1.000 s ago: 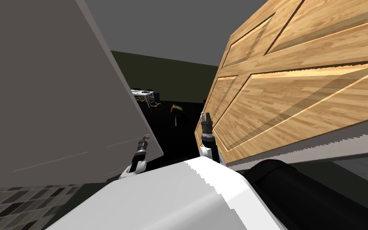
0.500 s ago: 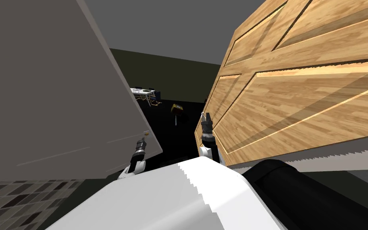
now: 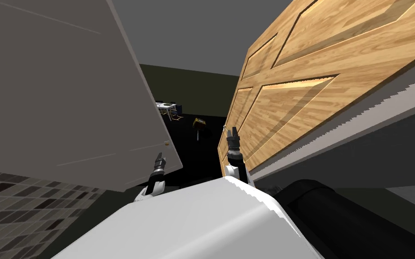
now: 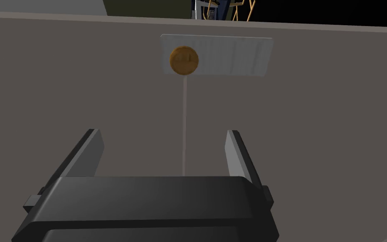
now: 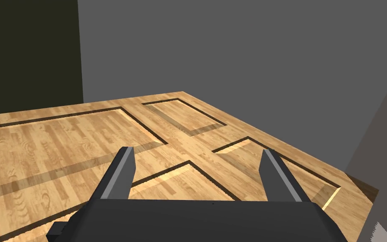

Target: Push the door open

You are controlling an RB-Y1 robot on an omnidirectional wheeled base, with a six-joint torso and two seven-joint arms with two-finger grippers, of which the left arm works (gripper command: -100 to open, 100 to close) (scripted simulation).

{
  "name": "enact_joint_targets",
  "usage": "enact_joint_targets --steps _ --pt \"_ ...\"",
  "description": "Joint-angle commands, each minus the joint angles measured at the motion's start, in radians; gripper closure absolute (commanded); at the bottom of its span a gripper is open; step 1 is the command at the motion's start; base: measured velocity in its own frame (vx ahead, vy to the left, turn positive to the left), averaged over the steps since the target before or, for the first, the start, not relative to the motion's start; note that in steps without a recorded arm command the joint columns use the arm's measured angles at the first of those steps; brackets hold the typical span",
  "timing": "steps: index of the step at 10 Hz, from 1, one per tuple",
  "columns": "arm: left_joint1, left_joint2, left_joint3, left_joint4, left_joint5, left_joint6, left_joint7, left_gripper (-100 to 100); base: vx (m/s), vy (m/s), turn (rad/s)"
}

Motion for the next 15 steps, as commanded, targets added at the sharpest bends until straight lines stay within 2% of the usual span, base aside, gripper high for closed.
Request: enact_joint_targets --steps 1,9,10,11,15 --pt "0.001 0.001 0.003 0.002 0.001 -0.005 -0.002 -100 0.080 0.006 -0.028" --pt "0.008 -0.005 0.022 0.010 0.006 -0.032 -0.013 -100 0.203 0.038 -0.027" --pt "0.008 -0.004 0.020 0.008 0.006 -0.029 -0.011 -100 0.082 0.003 0.011" --pt "0.008 -0.004 0.020 0.008 0.006 -0.029 -0.011 100 -0.019 -0.002 -0.007" --pt "0.008 -0.004 0.020 0.008 0.006 -0.029 -0.011 100 -0.017 0.000 -0.003"
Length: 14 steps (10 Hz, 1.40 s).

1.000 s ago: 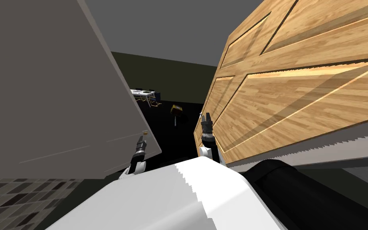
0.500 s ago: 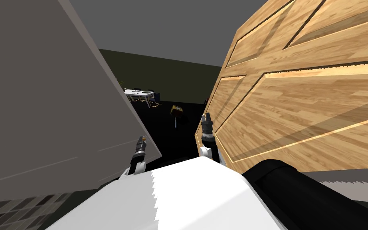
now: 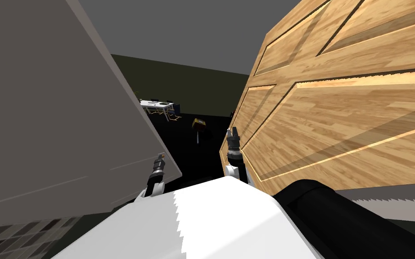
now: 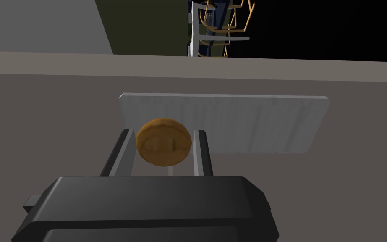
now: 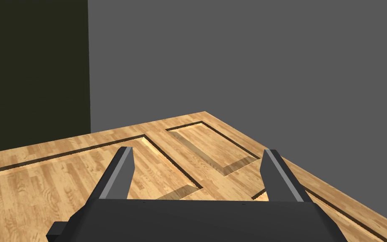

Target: Push the door open

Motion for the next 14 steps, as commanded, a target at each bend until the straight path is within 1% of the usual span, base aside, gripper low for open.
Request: enact_joint_targets --steps 1,2,4,5,6,8,9,10,12,13,14 --pt "-0.001 0.001 0.001 -0.002 0.001 -0.002 0.001 100 0.000 0.000 0.000" --pt "0.007 0.004 0.018 -0.007 0.023 0.003 -0.016 100 0.093 -0.015 -0.076" --pt "0.013 0.006 0.035 -0.015 0.044 0.005 -0.031 100 0.175 0.007 -0.044" --pt "0.013 0.006 0.035 -0.015 0.044 0.005 -0.031 100 0.118 -0.007 -0.011" --pt "0.021 0.009 0.056 -0.024 0.071 0.008 -0.050 100 0.159 0.010 -0.070" --pt "0.021 0.009 0.056 -0.024 0.071 0.008 -0.050 100 0.128 0.021 -0.018" --pt "0.030 0.011 0.082 -0.035 0.103 0.012 -0.073 100 0.153 0.002 -0.082" --pt "0.030 0.011 0.082 -0.035 0.103 0.012 -0.073 100 0.141 0.004 -0.045" --pt "0.040 0.012 0.109 -0.047 0.138 0.016 -0.097 100 0.144 0.010 -0.055" --pt "0.043 0.012 0.117 -0.051 0.147 0.017 -0.104 100 0.175 0.011 -0.036" --pt "0.048 0.012 0.131 -0.057 0.166 0.019 -0.117 100 0.171 0.023 -0.050"
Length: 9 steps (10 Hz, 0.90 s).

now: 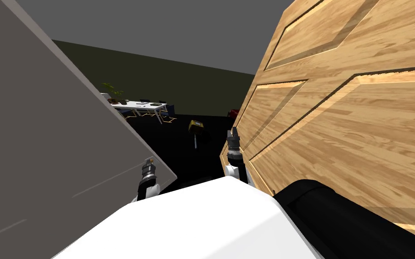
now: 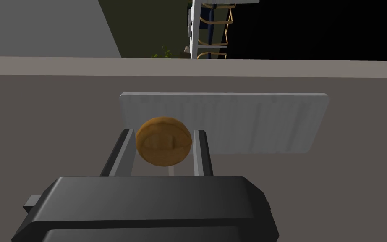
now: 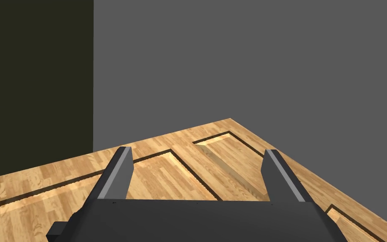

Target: Push the door open

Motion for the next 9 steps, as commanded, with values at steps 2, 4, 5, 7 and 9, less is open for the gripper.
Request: enact_joint_targets --steps 2,4,5,7,9 --pt "0.023 0.000 0.017 -0.046 0.013 0.009 -0.013 100 0.076 0.018 -0.007" --pt "0.034 -0.001 0.047 -0.059 0.051 0.013 -0.040 100 0.120 0.017 -0.065" --pt "0.040 -0.001 0.062 -0.066 0.071 0.016 -0.054 100 0.149 -0.011 -0.055" --pt "0.046 -0.003 0.078 -0.072 0.090 0.018 -0.068 100 0.176 0.044 -0.037" --pt "0.056 -0.006 0.108 -0.086 0.128 0.022 -0.094 100 0.138 0.026 -0.046"
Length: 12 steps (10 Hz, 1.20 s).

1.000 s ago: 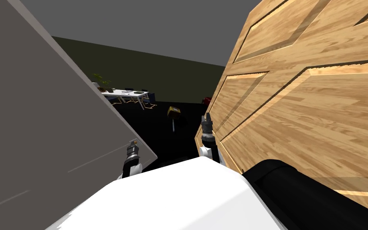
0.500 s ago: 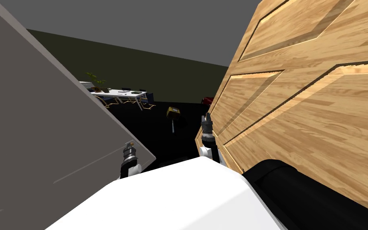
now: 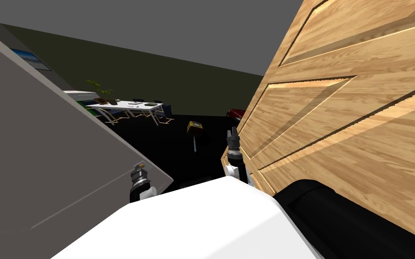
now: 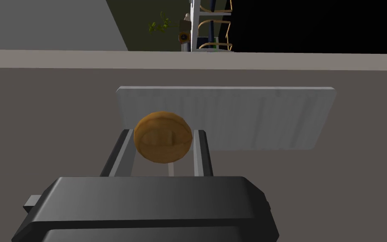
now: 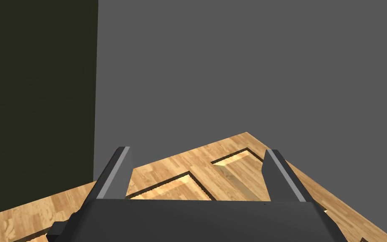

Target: Push the door open

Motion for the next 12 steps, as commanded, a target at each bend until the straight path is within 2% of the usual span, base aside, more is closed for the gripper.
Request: enact_joint_targets --steps 1,7,8,10,11,12 --pt "0.012 0.008 0.034 -0.020 0.034 0.005 -0.023 100 0.179 0.036 -0.066" --pt "0.041 -0.012 0.112 -0.054 0.133 0.017 -0.093 100 0.196 0.037 -0.043" --pt "0.041 -0.012 0.112 -0.054 0.133 0.017 -0.093 100 0.112 0.025 0.000" --pt "0.050 -0.022 0.137 -0.065 0.164 0.021 -0.115 100 0.105 0.021 -0.043" --pt "0.055 -0.025 0.127 -0.070 0.153 0.022 -0.107 100 0.063 0.010 0.007" --pt "0.059 -0.020 0.147 -0.073 0.166 0.024 -0.116 100 0.115 0.036 0.040"
